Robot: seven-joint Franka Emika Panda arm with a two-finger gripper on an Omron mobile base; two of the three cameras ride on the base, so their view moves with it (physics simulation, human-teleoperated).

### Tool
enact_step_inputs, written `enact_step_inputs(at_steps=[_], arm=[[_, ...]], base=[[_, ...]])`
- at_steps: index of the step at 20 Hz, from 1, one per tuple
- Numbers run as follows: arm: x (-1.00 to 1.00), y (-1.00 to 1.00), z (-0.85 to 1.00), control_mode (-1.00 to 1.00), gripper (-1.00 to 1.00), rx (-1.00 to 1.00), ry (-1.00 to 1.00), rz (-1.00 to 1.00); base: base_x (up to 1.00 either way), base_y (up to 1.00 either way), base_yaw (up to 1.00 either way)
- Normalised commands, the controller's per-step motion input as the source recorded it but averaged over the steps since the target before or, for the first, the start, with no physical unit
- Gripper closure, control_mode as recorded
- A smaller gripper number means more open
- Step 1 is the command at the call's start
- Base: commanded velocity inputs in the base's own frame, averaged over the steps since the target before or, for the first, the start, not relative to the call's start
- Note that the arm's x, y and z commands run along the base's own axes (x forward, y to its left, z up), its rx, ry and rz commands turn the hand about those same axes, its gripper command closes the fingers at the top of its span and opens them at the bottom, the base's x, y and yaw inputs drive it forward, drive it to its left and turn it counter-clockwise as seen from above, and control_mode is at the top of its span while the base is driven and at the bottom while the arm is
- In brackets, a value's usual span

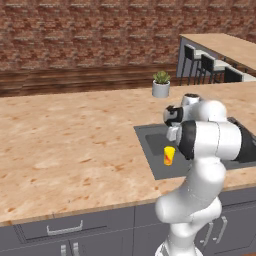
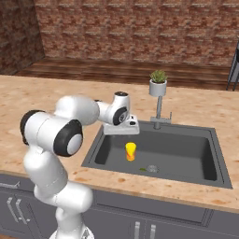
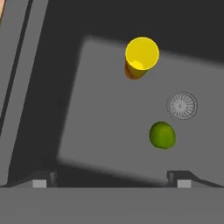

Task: Pick the cup and tupperware and place them in the sink. Then turn on the water.

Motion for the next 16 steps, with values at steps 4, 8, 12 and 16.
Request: enact_step_inputs(at_steps=[4,8,12,16], arm=[[-0.81,0.01,0.36,-1.0,-1.0,0.0,0.0,-0.09],[-0.44,0.03,0.5,-1.0,-1.0,0.0,0.0,-0.07],[-0.3,0.0,0.57,-1.0,-1.0,0.0,0.0,-0.02],[-0.27,0.09,0.45,-1.0,-1.0,0.0,0.05,-0.03]], base=[[0.0,0.0,0.0],[0.0,0.0,0.0],[0.0,0.0,0.0],[0.0,0.0,0.0]])
